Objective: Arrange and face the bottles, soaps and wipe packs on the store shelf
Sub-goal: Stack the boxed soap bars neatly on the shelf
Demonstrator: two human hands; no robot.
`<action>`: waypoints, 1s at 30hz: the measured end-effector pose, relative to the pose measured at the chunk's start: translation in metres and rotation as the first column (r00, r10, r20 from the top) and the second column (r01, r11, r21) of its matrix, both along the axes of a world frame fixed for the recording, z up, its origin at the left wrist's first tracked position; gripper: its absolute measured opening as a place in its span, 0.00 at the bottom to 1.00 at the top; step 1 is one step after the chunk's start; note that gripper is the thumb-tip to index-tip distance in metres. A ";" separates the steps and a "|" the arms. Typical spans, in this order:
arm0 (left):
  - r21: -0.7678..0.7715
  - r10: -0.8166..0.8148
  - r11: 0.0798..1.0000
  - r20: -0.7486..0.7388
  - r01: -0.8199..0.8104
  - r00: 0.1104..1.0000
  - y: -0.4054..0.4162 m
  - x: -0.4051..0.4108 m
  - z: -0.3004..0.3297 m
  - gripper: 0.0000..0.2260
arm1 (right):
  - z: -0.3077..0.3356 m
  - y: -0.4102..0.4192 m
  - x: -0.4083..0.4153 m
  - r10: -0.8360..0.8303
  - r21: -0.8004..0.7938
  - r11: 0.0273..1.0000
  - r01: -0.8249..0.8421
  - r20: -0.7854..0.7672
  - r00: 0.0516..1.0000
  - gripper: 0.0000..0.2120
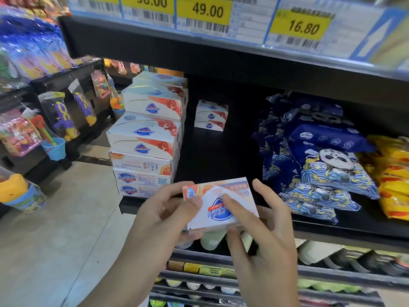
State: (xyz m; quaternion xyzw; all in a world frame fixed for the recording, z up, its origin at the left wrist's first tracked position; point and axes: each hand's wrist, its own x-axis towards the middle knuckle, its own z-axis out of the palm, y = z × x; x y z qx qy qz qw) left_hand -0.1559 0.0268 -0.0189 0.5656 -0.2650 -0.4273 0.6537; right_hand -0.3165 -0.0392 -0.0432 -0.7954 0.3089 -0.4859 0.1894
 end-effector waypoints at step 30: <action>-0.023 -0.084 0.990 0.703 0.140 0.706 0.017 0.007 0.011 0.23 | 0.051 -0.024 -0.032 0.099 0.825 0.155 -0.544 0.535 0.839 0.16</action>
